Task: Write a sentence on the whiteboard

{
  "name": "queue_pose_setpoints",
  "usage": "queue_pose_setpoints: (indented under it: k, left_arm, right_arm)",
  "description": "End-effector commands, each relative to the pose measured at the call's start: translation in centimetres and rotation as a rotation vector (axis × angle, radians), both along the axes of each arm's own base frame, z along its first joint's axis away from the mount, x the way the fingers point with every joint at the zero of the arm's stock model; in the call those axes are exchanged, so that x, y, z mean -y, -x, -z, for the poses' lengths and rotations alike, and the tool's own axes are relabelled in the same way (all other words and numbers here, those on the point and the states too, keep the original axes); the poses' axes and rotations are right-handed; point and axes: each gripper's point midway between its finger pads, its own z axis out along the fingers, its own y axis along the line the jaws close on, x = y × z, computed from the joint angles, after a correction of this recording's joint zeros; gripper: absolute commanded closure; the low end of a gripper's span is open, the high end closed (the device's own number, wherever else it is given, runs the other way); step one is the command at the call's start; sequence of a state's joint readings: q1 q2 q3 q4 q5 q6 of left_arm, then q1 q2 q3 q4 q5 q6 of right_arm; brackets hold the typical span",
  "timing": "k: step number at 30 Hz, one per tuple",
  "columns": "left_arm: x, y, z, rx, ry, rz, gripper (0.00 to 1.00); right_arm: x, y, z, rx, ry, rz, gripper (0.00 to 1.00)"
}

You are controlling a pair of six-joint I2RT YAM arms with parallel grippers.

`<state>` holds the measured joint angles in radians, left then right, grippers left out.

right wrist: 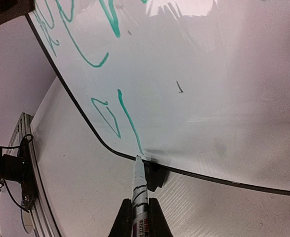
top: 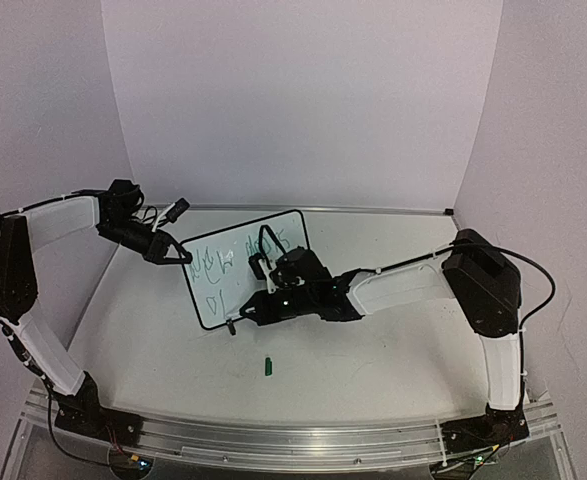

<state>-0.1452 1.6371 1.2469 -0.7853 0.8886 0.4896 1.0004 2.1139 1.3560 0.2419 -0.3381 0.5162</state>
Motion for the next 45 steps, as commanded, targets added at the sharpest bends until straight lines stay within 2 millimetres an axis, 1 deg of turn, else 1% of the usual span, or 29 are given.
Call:
queue_pose_setpoints:
  k: [1, 6, 11, 16, 32, 36, 40, 45]
  left_arm:
    - [-1.4, -1.5, -0.2, 0.072, -0.098, -0.058, 1.0]
    - [-1.4, -1.5, -0.1, 0.071, -0.098, -0.057, 1.0]
    - [-1.5, -1.6, -0.1, 0.071, -0.098, -0.058, 1.0]
    - [-1.4, -1.6, -0.1, 0.068, -0.099, -0.058, 1.0]
    - [-1.4, -1.5, -0.2, 0.072, -0.096, -0.058, 1.0]
    - [-1.4, -1.5, -0.2, 0.072, -0.096, -0.058, 1.0]
    - [-1.5, -1.5, -0.3, 0.073, -0.096, -0.059, 1.0]
    - [-1.4, -1.5, -0.3, 0.075, -0.094, -0.057, 1.0]
  right_arm:
    - [-0.3, -0.6, -5.5, 0.093, -0.081, 0.01, 1.0]
    - [-1.0, -1.3, -5.2, 0.108, -0.079, 0.019, 1.0]
    - [-1.2, -2.2, -5.5, 0.132, -0.082, 0.048, 1.0]
    - [-1.7, -2.4, -5.7, 0.14, -0.091, 0.048, 1.0]
    - [-1.8, -3.3, -4.7, 0.146, -0.073, 0.08, 1.0]
    - [-1.2, -3.6, -4.7, 0.157, -0.061, 0.11, 1.0]
    - [-0.2, -3.9, -4.8, 0.171, -0.045, 0.153, 1.0]
    - [0.7, -3.8, -4.6, 0.175, -0.029, 0.172, 1.0]
